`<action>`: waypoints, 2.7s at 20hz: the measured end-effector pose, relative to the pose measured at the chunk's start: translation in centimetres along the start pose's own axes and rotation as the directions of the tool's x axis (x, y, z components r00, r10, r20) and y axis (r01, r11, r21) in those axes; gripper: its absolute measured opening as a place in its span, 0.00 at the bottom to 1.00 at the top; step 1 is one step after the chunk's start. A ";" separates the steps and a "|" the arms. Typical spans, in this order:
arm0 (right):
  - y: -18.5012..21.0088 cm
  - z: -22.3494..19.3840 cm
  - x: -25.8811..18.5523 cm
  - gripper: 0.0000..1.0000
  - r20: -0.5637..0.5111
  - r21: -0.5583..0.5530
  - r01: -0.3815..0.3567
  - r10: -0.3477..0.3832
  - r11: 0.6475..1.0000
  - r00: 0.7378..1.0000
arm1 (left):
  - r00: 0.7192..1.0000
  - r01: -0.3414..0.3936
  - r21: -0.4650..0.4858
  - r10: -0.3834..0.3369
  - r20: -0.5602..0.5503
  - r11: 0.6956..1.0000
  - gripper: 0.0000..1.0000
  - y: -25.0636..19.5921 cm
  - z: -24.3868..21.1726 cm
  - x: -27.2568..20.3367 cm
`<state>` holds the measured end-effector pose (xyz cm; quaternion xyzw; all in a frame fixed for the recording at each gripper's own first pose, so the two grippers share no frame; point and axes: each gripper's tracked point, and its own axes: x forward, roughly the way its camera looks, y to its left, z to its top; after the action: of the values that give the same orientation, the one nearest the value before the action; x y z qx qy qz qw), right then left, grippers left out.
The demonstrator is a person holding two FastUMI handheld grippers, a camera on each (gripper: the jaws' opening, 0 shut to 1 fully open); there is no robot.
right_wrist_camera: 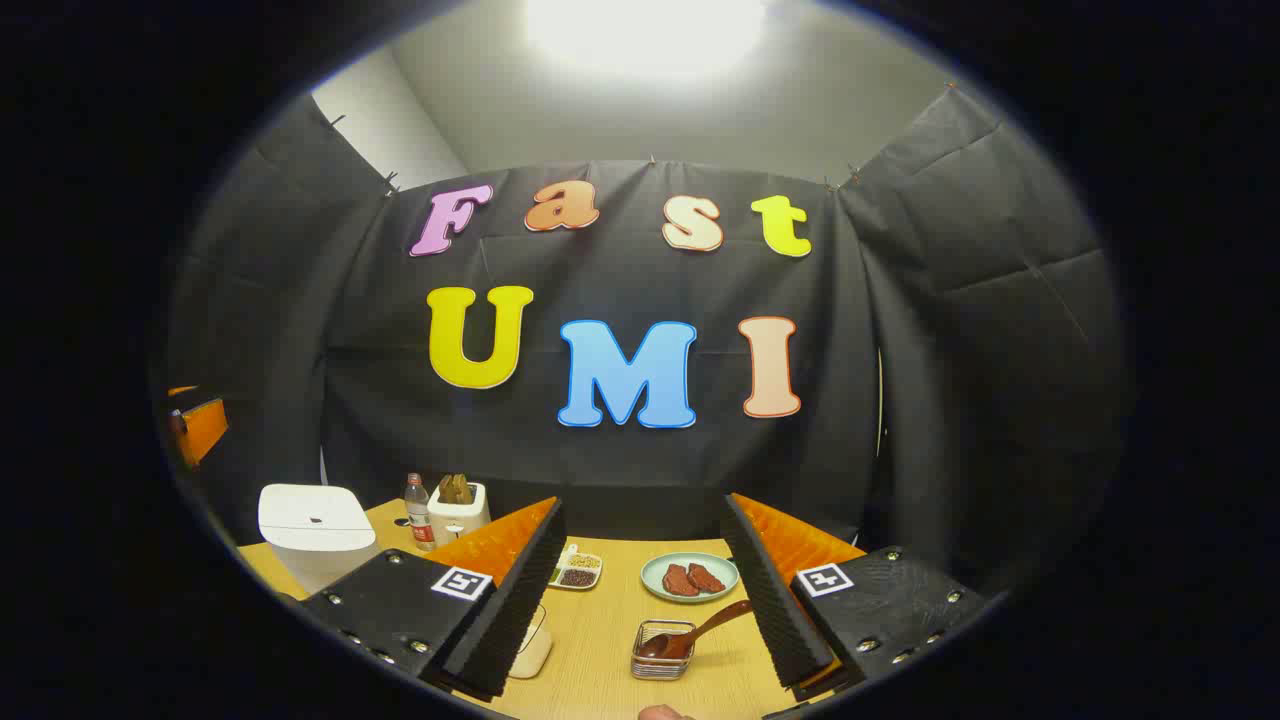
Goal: Close the left gripper, press the button to open the rice cooker; take a wooden spoon from the chopstick holder with the right hand, scoop a spoonful of rice and pour it into the rice cooker, then put the wooden spoon back into the chopstick holder.
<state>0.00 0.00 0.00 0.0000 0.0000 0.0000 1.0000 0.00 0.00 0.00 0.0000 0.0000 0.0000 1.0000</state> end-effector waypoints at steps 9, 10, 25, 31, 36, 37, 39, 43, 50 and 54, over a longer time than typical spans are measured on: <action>-0.3 0.0 0.0 0.95 0.012 0.000 0.010 -0.010 1.000 1.000 | 1.000 0.004 0.001 -0.004 -0.001 1.000 0.96 0.1 0.1 -0.2; -0.3 0.1 0.1 0.95 0.014 -0.007 0.011 -0.011 1.000 1.000 | 1.000 0.005 0.002 -0.005 0.003 1.000 0.96 0.0 0.3 -0.1; -0.6 0.5 0.0 0.95 0.039 -0.013 0.029 -0.028 1.000 0.999 | 0.999 0.040 -0.016 -0.040 0.000 0.999 0.96 -0.2 -0.5 0.3; -0.7 1.0 -0.3 0.95 0.050 -0.021 0.038 -0.037 0.999 0.998 | 0.999 0.036 0.003 -0.036 0.006 0.999 0.76 0.7 -0.3 1.2; -0.3 0.5 -0.6 0.95 0.033 -0.016 0.039 -0.039 0.999 0.999 | 0.998 0.061 0.017 -0.061 0.008 0.998 0.39 1.1 -0.3 1.9; -0.2 0.4 -0.5 0.95 0.030 -0.016 0.040 -0.039 0.999 0.999 | 0.997 0.075 0.006 -0.075 0.006 0.997 0.32 0.8 -0.4 1.9; -0.1 0.2 -0.6 0.95 0.027 -0.022 0.039 -0.039 0.999 0.999 | 0.998 0.059 -0.010 -0.059 0.017 0.998 0.27 1.6 -0.4 2.0; 0.4 0.4 -0.8 0.95 0.035 -0.026 0.043 -0.042 0.999 0.998 | 0.996 0.087 -0.043 -0.088 -0.013 0.995 0.12 1.6 -1.7 2.9; 0.6 0.1 -1.8 0.95 0.036 -0.026 0.072 -0.071 0.997 0.997 | 0.991 0.097 -0.070 -0.103 -0.086 0.993 0.12 3.4 -5.1 7.7; -0.2 -1.2 -2.7 0.95 0.004 -0.029 0.124 -0.124 0.992 0.992 | 0.986 0.103 -0.087 -0.113 -0.123 0.991 0.11 4.3 -7.4 10.2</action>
<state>-2.75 -0.17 -1.22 -0.0145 -0.0010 -0.0620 0.9980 10.23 4.33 -7.42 -0.0402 0.0637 -0.0541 0.9957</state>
